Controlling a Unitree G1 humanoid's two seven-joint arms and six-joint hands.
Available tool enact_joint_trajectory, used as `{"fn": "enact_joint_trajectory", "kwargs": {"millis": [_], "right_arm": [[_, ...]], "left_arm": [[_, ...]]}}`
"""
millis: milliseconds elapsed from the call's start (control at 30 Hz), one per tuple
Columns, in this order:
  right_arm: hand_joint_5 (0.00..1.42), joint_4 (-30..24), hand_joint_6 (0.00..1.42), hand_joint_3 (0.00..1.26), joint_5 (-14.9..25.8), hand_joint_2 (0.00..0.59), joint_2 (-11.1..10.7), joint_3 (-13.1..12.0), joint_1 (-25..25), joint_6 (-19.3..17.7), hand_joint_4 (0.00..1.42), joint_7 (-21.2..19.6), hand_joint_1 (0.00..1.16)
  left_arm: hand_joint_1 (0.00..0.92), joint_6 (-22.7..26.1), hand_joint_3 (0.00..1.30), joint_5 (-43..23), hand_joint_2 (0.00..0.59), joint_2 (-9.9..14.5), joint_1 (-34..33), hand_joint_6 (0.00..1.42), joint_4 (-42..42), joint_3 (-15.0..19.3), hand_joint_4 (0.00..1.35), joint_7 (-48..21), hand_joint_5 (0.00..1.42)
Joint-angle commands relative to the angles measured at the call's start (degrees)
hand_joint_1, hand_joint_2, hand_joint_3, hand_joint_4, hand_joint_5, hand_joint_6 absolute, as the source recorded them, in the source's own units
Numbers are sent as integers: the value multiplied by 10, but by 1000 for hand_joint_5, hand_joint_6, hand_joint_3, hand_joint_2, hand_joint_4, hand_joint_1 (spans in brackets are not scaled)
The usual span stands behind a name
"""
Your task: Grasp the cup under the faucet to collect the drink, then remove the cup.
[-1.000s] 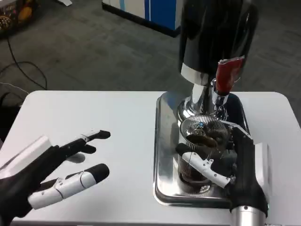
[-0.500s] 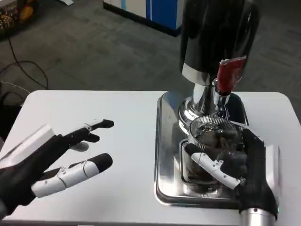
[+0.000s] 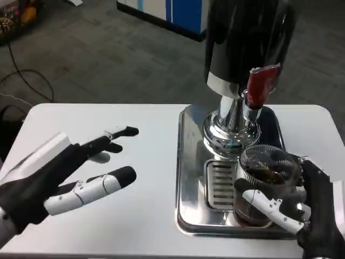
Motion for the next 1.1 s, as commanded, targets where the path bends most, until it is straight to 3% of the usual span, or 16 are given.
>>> {"fn": "enact_joint_trajectory", "kwargs": {"millis": [33,733,1100], "right_arm": [[1384,-43,1419,968,15,99,0,-12,12,-3,1119,16,934],[1424,-104,1424,1008,50,98,-5,-46,49,-12,1171,58,941],[1424,-180,1424,1025,83,99,-22,-71,104,-16,1190,111,941]], "left_arm": [[0,-7,154,0,104,0,-11,258,5,-12,73,4,174],[0,-4,153,7,97,0,-43,259,3,-41,73,7,174],[0,0,153,14,101,0,-48,260,-10,-57,72,7,174]]}}
